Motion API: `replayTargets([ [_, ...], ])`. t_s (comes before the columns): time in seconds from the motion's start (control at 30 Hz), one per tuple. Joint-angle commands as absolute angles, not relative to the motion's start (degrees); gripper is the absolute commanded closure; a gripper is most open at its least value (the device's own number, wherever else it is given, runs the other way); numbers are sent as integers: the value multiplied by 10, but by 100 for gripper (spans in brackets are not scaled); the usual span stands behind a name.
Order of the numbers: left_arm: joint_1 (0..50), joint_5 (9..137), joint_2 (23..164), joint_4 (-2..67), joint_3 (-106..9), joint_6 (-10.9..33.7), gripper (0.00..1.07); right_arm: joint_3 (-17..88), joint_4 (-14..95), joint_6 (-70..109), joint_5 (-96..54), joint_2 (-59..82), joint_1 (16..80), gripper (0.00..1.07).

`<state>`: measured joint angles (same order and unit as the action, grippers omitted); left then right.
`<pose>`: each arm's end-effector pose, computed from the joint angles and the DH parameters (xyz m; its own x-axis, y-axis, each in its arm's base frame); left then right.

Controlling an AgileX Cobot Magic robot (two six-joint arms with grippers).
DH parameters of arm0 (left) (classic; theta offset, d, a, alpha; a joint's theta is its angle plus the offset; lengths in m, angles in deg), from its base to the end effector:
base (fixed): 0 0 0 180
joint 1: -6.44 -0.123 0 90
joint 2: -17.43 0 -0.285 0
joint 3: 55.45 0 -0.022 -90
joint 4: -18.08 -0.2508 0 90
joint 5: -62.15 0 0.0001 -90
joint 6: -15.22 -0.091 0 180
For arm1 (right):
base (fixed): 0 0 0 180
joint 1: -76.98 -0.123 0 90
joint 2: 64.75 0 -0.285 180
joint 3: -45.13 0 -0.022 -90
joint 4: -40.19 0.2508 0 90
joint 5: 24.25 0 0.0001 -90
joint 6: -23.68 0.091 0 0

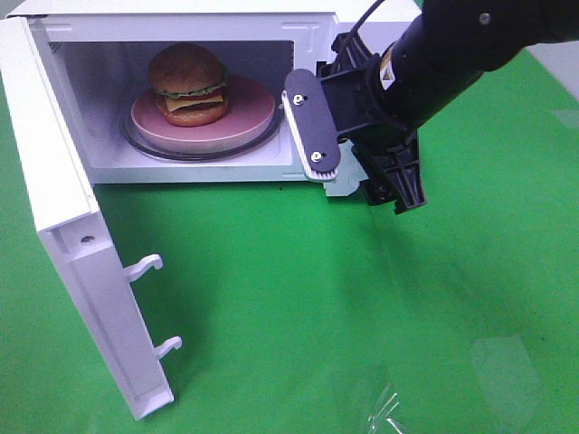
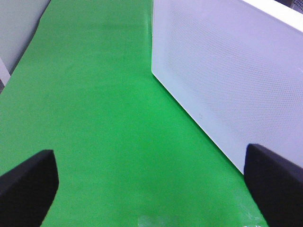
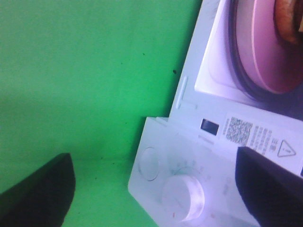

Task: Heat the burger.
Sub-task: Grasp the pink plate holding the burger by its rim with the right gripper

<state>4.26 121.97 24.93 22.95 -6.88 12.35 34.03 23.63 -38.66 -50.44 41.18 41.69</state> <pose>-0.0048 -0.0069 0.2789 -0.4347 -0.0093 -0.9005 0.0313 0.9992 -0.0254 0.3060 0.2025 0.2312 0.3556 -0.9339 -0.0377 -0.7421 -0.2576 -0.6188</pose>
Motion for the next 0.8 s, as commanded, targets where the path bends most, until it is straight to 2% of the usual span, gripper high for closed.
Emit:
replayTargets([
  [0.03, 42, 1218, 237, 232, -68, 125, 6, 361, 222, -376, -498, 428, 407, 20],
  [0.8, 42, 1218, 237, 232, -68, 125, 6, 525, 217, -334, -457, 593, 380, 22],
])
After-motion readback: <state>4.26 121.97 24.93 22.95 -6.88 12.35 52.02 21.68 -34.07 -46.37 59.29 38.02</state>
